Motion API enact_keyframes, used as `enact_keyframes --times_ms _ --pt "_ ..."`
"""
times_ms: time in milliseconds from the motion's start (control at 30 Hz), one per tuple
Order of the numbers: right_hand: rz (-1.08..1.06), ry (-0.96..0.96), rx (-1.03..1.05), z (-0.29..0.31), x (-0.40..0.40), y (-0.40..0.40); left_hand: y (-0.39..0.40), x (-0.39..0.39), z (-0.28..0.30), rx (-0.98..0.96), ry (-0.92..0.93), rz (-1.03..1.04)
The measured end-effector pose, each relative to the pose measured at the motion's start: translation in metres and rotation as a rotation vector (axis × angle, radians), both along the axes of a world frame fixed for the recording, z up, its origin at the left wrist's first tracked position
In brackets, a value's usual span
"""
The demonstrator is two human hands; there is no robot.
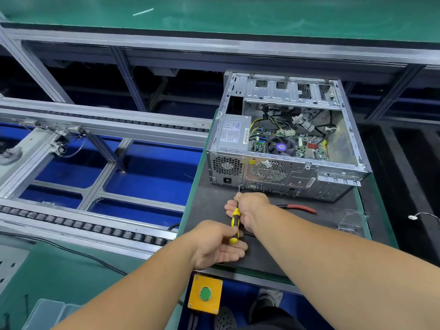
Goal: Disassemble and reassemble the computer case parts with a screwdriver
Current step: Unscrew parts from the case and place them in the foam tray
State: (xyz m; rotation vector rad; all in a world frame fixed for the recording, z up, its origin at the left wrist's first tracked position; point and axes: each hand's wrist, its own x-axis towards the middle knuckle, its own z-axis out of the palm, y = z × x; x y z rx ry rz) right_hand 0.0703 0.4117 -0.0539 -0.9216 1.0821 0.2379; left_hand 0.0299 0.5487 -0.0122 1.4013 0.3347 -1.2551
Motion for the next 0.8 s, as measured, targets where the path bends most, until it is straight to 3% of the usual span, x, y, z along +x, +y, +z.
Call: enact_keyframes --times_ms 67,233,367,433,500,533,633,700,767,800 --pt "0.003 0.012 -0.012 0.001 -0.001 0.000 -0.002 -0.002 -0.002 0.019 -0.028 -0.012" --pt "0.006 0.023 0.033 0.005 -0.002 -0.001 -0.014 -0.008 -0.011 0.259 -0.349 -0.058" --pt "0.014 0.027 0.001 0.021 -0.006 -0.002 -0.006 -0.005 -0.009 0.104 -0.262 0.013" --pt "0.200 0.029 -0.296 0.037 -0.015 -0.004 0.000 -0.002 -0.008 0.042 -0.182 0.073" --pt "0.600 0.013 -0.875 0.048 -0.028 -0.009 0.005 0.000 -0.010 0.008 -0.125 0.106" --pt "0.612 -0.096 -1.093 0.058 -0.034 -0.013 0.006 -0.001 -0.010 -0.007 -0.103 0.107" --pt "0.450 -0.650 -1.474 0.104 -0.042 -0.030 0.005 -0.003 -0.011 -0.099 0.024 0.165" --pt "0.530 -0.798 -1.726 0.128 -0.023 -0.050 0.003 -0.003 -0.011 -0.169 0.163 0.225" --pt "0.793 -0.569 -1.768 0.146 0.002 -0.068 0.001 -0.005 -0.014 -0.218 0.232 0.247" --pt "0.942 -0.431 -1.690 0.151 0.012 -0.073 0.000 -0.006 -0.015 -0.241 0.245 0.261"
